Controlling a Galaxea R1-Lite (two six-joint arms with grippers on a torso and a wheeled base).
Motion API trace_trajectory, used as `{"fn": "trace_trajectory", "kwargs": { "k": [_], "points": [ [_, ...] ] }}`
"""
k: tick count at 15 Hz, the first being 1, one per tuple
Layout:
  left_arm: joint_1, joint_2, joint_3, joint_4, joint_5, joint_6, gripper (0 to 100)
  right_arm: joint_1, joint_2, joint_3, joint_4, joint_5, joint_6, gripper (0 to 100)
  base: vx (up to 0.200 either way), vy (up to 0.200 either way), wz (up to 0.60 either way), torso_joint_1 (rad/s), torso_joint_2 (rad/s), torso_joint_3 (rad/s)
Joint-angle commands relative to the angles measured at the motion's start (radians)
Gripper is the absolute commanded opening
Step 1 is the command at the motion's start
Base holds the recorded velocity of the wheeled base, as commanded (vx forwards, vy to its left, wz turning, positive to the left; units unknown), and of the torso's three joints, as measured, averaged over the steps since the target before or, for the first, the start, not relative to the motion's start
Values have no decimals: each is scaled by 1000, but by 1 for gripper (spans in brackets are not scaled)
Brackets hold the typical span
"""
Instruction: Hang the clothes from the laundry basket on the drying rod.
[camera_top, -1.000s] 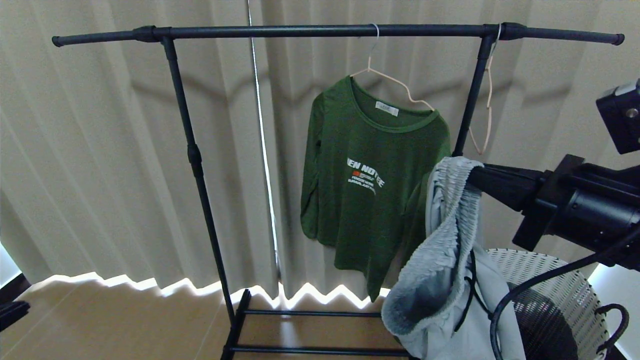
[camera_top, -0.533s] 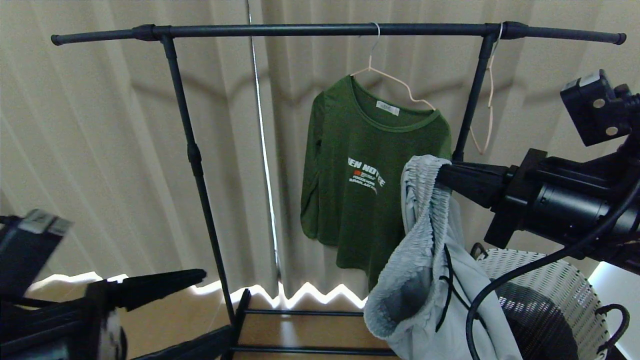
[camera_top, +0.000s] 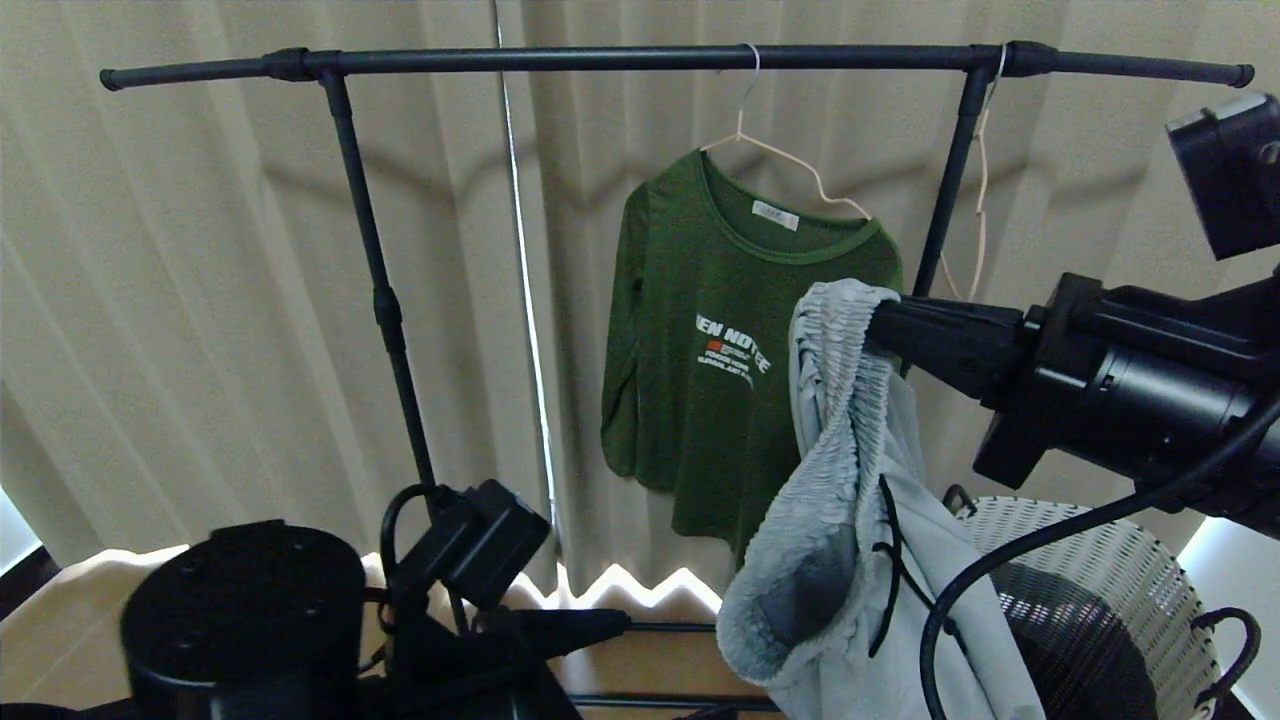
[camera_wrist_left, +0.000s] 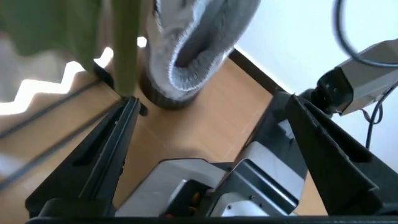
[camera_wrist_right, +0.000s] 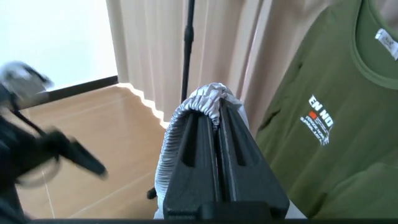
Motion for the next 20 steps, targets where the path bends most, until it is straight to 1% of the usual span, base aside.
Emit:
{"fn": "trace_trajectory", "kwargs": {
  "k": [1,4,6,7,10,13,14,16,18,19,20],
  "points": [
    [-10,135,-35,-41,40,-21,100,16,-5,6,-17,5,14,0,0,0,0,0,0,0],
    [-9,247,-102,-68,90,-61,100,31,-20,8,-25,21,26,0,0,0,0,0,0,0],
    [4,299,-124,-91,136,-72,100,31,-34,13,-25,22,26,0,0,0,0,0,0,0],
    [7,313,-127,-99,144,-72,100,31,-35,14,-25,22,26,0,0,0,0,0,0,0],
    [24,365,-131,-180,150,-73,100,31,-45,25,-25,22,28,0,0,0,0,0,0,0],
    [25,374,-116,-180,150,-72,100,31,-61,34,-25,24,28,0,0,0,0,0,0,0],
    [24,374,-115,-182,150,-72,0,31,-64,34,-25,22,28,0,0,0,0,0,0,0],
    [22,373,-113,-182,150,-69,0,30,-72,36,-25,22,28,0,0,0,0,0,0,0],
    [17,364,-88,-189,156,-55,0,8,-71,40,-24,22,29,0,0,0,0,0,0,0],
    [20,330,-52,-228,204,-18,0,-35,-69,63,-24,22,28,0,0,0,0,0,0,0],
    [27,305,-27,-251,221,8,0,-55,-68,75,-22,21,28,0,0,0,0,0,0,0]
  ]
}}
